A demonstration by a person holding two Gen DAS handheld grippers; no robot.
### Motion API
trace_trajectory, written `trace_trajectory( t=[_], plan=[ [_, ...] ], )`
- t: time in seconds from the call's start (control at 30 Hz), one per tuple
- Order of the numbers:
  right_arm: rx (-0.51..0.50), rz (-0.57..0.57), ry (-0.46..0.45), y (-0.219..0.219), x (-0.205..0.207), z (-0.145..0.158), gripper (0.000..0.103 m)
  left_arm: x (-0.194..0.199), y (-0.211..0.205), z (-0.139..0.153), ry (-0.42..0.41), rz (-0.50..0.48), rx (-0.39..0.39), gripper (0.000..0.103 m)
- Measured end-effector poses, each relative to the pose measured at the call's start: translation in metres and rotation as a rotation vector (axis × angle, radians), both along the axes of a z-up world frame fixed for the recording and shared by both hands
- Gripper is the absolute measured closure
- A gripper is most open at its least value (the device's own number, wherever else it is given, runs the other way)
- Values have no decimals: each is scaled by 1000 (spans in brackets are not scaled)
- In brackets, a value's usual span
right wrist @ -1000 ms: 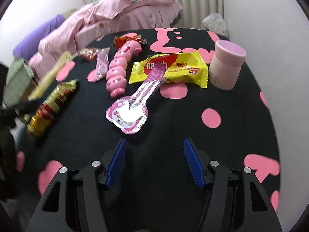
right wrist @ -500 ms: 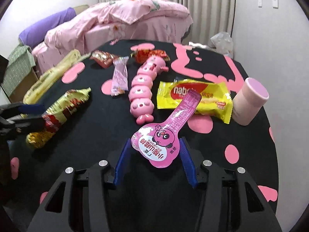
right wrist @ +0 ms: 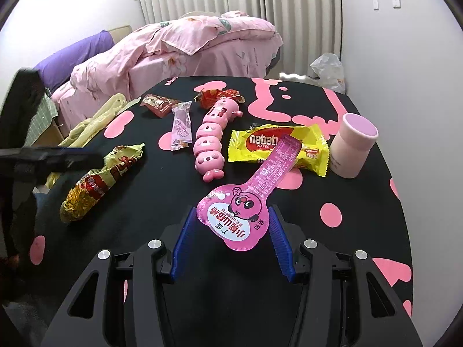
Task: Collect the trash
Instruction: 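Grasp the yellow noodle snack wrapper with the left tool, then carry the noodle wrapper and pink lollipop pack over the yellow bag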
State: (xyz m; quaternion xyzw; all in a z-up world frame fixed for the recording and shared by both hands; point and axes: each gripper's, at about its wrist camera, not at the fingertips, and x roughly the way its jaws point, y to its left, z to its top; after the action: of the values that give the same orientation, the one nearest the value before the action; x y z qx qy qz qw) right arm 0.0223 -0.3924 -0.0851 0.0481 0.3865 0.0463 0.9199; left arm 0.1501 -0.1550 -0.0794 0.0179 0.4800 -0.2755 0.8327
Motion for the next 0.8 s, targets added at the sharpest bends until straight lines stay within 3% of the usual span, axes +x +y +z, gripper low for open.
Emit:
trace_trajectory(
  t=[0.1,0.23,0.27,0.3,0.4,0.57,0.7,0.8],
  plan=[
    [7,6,-9,2,-1,2,55,23,-11,-5,34,12,35,41],
    [-12,23,-24,8,-2,5,55,30,-30,-17,76,-56,90,45],
    [-14,25,-25,9,-1,5,55,28,-33,-17,55,-62,110,51],
    [-18,27,-28,10,-2,6,55,27,-35,-16,45,-64,127,68],
    [-18,33,-41,13,-5,8,55,21,-25,-7,39,-46,74,68],
    [-8,43,-60,15,-5,14,55,-13,3,41,-160,-8,-28,68],
    [-11,64,-92,24,-6,25,55,-39,27,75,-334,61,-61,68],
    [-24,80,-120,33,-7,36,55,-46,34,89,-389,83,-64,68]
  ],
)
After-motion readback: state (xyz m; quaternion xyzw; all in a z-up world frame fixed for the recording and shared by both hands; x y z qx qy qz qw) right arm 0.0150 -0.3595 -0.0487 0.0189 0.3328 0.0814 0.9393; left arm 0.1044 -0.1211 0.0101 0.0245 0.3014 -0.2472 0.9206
